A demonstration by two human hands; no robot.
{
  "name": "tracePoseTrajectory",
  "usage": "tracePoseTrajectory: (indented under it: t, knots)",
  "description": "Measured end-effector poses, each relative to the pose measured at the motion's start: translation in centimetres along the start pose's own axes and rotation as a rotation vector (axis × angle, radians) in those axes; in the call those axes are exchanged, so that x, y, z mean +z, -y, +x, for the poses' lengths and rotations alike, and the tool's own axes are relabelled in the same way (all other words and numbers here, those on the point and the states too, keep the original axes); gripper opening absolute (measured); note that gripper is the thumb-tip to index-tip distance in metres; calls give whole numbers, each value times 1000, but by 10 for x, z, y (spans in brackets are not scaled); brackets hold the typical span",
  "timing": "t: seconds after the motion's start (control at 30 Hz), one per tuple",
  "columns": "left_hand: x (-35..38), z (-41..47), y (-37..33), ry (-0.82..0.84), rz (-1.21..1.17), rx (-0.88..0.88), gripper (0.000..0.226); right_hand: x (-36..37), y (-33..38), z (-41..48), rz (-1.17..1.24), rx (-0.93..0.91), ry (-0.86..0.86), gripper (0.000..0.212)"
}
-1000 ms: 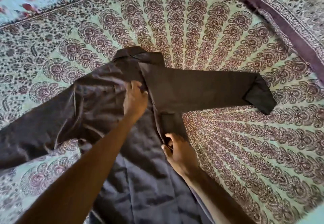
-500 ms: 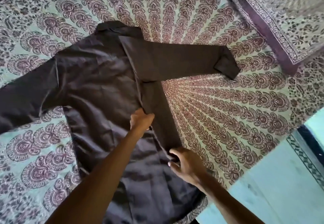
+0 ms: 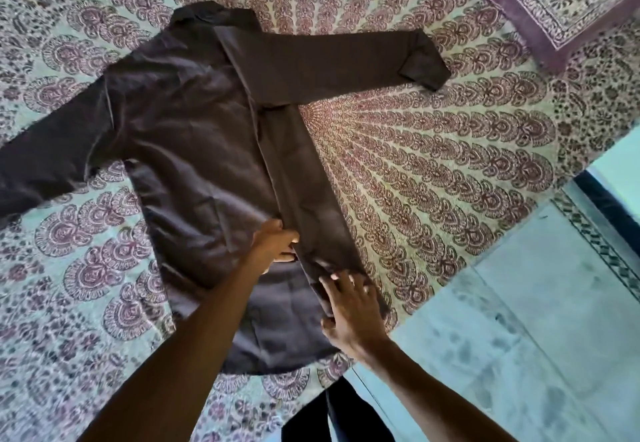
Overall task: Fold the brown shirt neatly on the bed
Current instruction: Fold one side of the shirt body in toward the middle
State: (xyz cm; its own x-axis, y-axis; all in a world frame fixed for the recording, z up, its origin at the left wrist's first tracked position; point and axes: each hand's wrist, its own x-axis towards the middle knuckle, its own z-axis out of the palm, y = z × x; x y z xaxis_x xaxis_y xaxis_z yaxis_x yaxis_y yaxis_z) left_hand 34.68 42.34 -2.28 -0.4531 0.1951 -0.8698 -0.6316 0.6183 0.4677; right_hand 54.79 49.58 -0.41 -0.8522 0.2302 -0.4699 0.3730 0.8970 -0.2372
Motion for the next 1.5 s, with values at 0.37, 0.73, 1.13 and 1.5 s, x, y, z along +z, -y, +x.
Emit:
tracePoseTrajectory:
  t: [0.37, 0.73, 1.13, 1.5]
  knots:
    - [37, -36, 69, 116, -11, -28, 17, 23, -49, -53, 206, 269, -213, 71]
    - [37, -48, 99, 179, 170, -74, 14, 30, -75, -62, 91, 142, -215, 43]
    - [-3, -12, -56, -314, 826, 450, 26, -89, -96, 88, 188, 293, -304, 28]
    - [20, 99, -213, -574, 1312, 744, 49, -191, -158, 284, -56, 434, -322, 64]
